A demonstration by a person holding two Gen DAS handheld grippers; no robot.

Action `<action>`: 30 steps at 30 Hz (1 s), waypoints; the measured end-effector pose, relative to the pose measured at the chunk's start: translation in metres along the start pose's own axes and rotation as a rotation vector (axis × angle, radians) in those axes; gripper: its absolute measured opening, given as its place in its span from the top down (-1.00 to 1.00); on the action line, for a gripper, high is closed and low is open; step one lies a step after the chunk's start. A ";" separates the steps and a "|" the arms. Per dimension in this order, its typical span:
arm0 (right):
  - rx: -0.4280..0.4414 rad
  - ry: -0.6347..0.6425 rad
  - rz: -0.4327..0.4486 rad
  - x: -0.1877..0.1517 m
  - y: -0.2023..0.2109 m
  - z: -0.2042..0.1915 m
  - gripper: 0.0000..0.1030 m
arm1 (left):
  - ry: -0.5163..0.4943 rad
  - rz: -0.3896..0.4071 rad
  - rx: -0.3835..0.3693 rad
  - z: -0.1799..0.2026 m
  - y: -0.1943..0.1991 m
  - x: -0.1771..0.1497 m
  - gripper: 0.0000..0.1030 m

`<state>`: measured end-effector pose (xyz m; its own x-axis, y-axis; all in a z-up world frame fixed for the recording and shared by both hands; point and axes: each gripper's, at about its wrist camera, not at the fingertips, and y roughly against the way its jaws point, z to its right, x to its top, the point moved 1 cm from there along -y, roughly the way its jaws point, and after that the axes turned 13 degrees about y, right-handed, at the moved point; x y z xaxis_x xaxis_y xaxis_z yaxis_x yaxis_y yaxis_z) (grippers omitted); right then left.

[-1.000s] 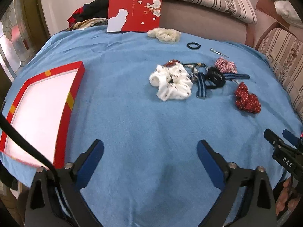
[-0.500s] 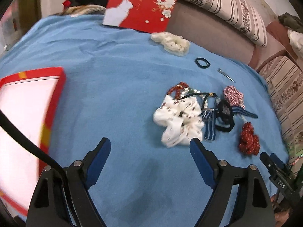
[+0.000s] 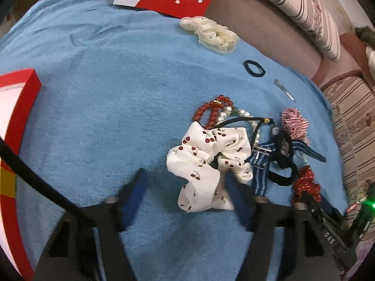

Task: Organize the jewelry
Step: 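Grasp the white cherry-print scrunchie with left tool while right tool grasps red polka-dot scrunchie, then carry both scrunchies over the red-rimmed tray and open both tools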

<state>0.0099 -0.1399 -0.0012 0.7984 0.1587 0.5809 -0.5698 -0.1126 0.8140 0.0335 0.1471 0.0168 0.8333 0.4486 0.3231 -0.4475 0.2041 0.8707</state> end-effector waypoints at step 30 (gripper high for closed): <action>0.267 0.310 0.066 0.016 0.102 -0.176 0.65 | 0.215 0.268 0.087 -0.189 0.188 0.029 0.89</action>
<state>-0.0694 0.0237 0.0908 0.6425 0.4256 0.6373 -0.5146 -0.3766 0.7703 -0.0884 0.3629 0.1199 0.5986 0.6511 0.4667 -0.6039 -0.0160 0.7969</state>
